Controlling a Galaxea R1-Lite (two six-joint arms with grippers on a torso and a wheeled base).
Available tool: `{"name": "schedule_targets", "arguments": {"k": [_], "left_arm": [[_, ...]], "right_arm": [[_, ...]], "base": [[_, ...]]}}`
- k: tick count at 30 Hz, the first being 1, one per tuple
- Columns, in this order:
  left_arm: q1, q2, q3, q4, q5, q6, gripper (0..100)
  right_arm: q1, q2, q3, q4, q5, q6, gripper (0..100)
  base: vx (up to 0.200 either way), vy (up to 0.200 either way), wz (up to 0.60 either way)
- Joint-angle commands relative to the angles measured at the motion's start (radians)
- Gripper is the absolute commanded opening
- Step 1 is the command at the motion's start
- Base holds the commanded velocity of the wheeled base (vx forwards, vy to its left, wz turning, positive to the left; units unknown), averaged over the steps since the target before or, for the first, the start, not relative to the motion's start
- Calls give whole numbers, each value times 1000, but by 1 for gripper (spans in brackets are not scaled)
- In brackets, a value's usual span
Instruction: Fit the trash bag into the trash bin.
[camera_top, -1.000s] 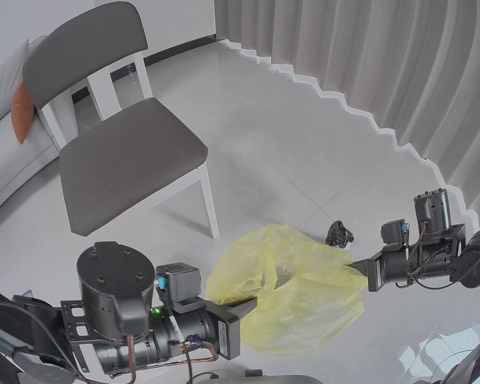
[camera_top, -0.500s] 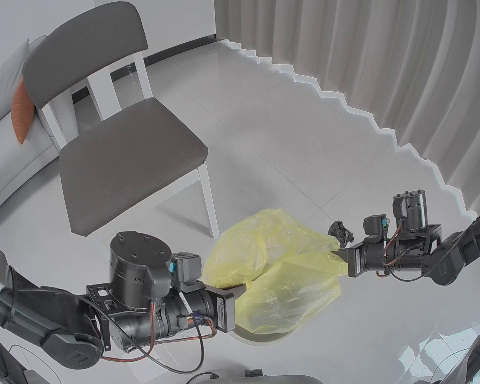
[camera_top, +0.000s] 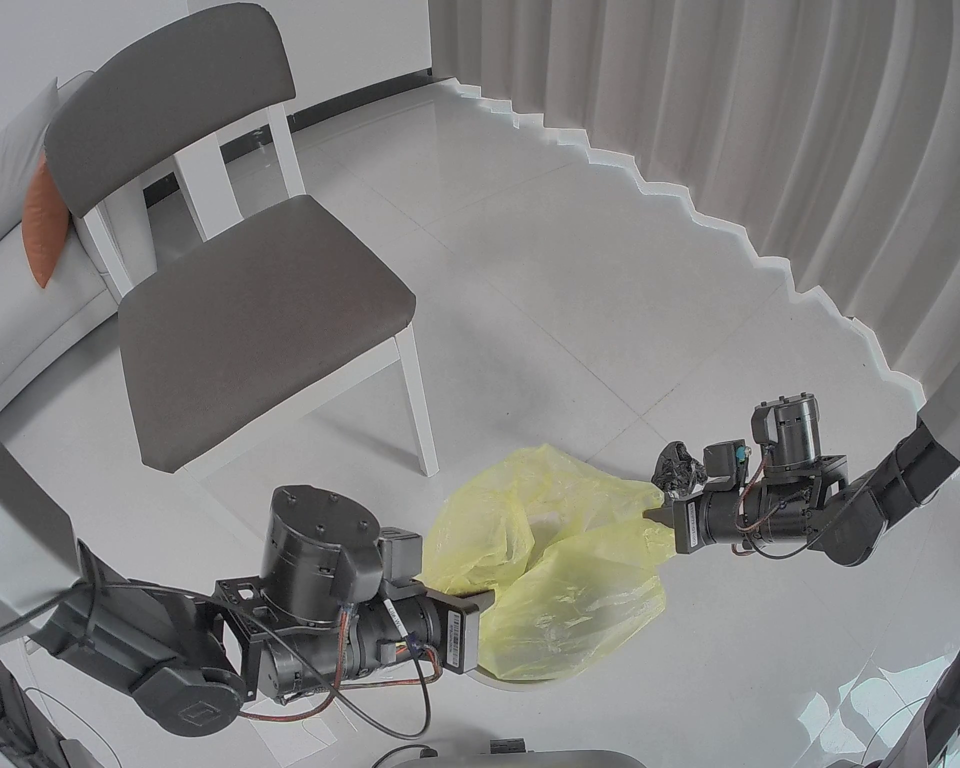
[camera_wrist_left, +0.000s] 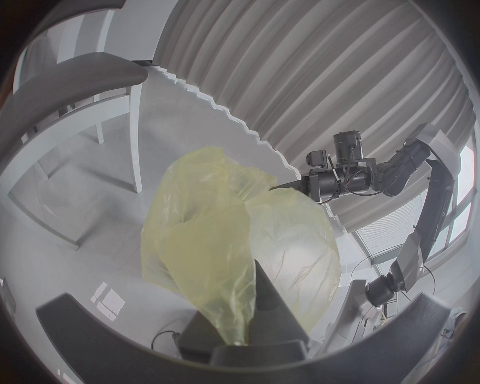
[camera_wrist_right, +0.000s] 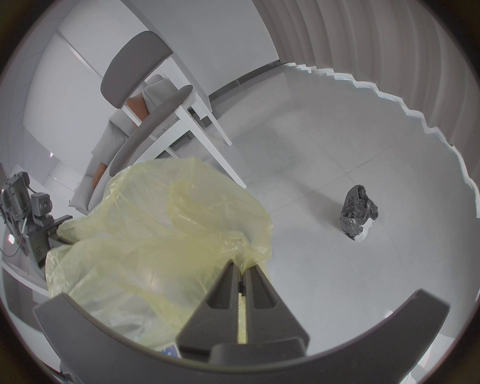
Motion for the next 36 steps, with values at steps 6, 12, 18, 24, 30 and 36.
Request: {"name": "schedule_targets", "arguments": {"k": [6, 12, 18, 24, 30, 36], "left_arm": [[48, 135, -88, -18, -4, 30, 0], [99, 166, -148, -20, -30, 48, 0], [152, 170, -208, -15, -56, 50, 0], [165, 226, -200, -18, -59, 61, 0], [182, 315, -205, -30, -59, 61, 0], [195, 347, -177, -76, -88, 62, 0]], "right_arm": [[-27, 146, -103, -6, 3, -5, 0], [-47, 188, -140, -23, 45, -5, 0], [-62, 201, -144, -68, 52, -5, 0], [-62, 244, -160, -80, 59, -6, 0], [-58, 310, -177, -108, 77, -12, 0], [-51, 358, -183, -112, 86, -15, 0]], "base": [[0, 0, 0], [0, 0, 0], [0, 0, 0], [0, 0, 0], [0, 0, 0], [0, 0, 0]]}}
